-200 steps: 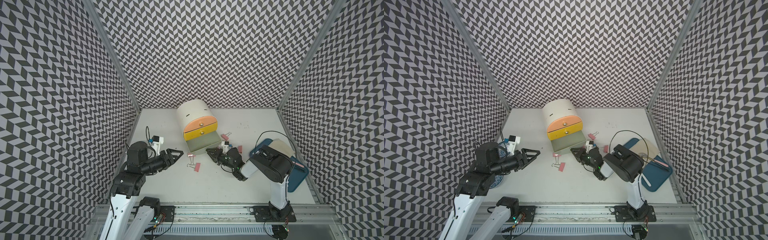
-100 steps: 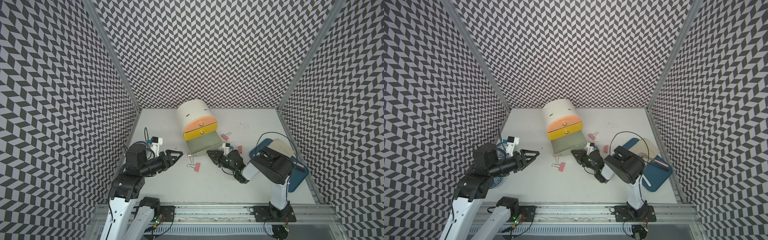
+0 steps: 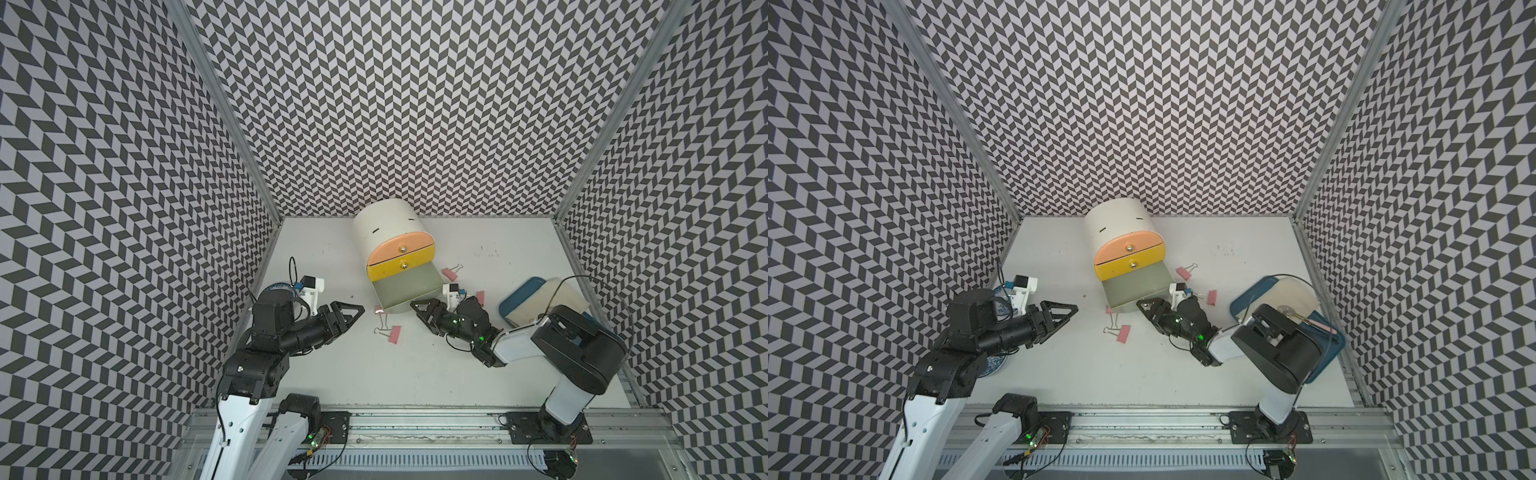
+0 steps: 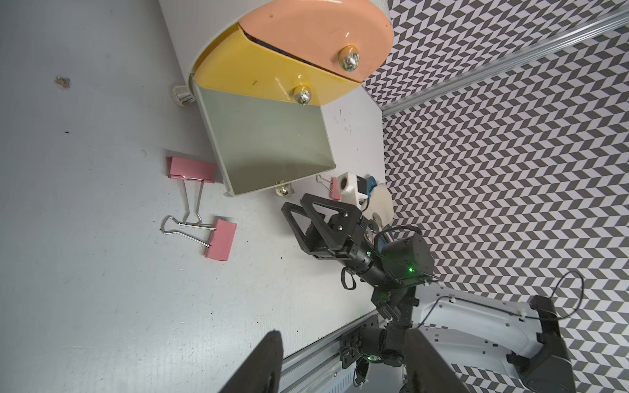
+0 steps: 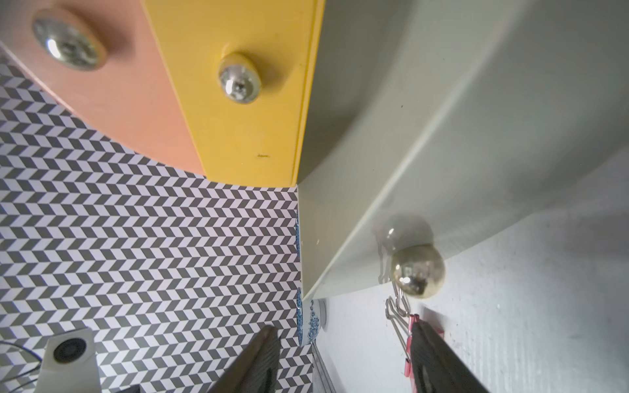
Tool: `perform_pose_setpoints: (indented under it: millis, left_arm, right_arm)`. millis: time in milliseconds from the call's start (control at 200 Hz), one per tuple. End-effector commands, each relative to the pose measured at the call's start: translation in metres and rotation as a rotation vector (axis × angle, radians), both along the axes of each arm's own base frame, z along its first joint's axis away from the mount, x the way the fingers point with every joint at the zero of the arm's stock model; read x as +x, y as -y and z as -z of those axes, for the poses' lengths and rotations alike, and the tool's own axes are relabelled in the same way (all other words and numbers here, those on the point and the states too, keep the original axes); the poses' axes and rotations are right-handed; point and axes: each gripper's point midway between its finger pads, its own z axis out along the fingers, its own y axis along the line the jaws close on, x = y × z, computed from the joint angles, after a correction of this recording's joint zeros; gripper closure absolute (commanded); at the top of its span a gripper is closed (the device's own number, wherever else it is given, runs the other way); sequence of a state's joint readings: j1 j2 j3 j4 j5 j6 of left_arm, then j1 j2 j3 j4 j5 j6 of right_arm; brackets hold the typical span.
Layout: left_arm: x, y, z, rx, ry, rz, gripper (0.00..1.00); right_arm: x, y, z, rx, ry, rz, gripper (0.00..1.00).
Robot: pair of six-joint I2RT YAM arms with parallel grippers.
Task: Put the binder clips in the drawer according to color
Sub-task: Open the drawer in the storage box.
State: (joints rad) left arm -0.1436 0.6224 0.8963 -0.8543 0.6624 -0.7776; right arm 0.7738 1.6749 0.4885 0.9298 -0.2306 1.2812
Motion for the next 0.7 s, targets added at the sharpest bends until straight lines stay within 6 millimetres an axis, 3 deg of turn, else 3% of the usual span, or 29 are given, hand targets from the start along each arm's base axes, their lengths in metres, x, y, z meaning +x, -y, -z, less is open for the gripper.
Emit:
perform_pose_setpoints:
  millis: [0, 115, 381, 541, 691]
  left_arm:
    - [0.002, -0.007, -0.009, 0.052, 0.045, -0.026, 0.39]
    - [0.006, -0.012, -0.006, 0.088, 0.042, -0.044, 0.40]
    - [0.017, -0.020, 0.005, 0.167, 0.035, -0.069, 0.40]
    - [0.024, -0.020, 0.014, 0.175, 0.025, -0.072, 0.40]
    - [0.030, -0.016, 0.019, 0.163, 0.019, -0.070, 0.41]
  right_arm:
    - [-0.011, 0.014, -0.001, -0.101, 0.040, -0.007, 0.35]
    - [-0.012, 0.033, -0.013, -0.228, 0.088, 0.025, 0.35]
    - [0.012, 0.100, -0.048, -0.491, 0.130, 0.226, 0.35]
    - [0.029, 0.137, -0.052, -0.620, 0.090, 0.282, 0.36]
    - [0.045, 0.158, -0.053, -0.677, 0.056, 0.294, 0.37]
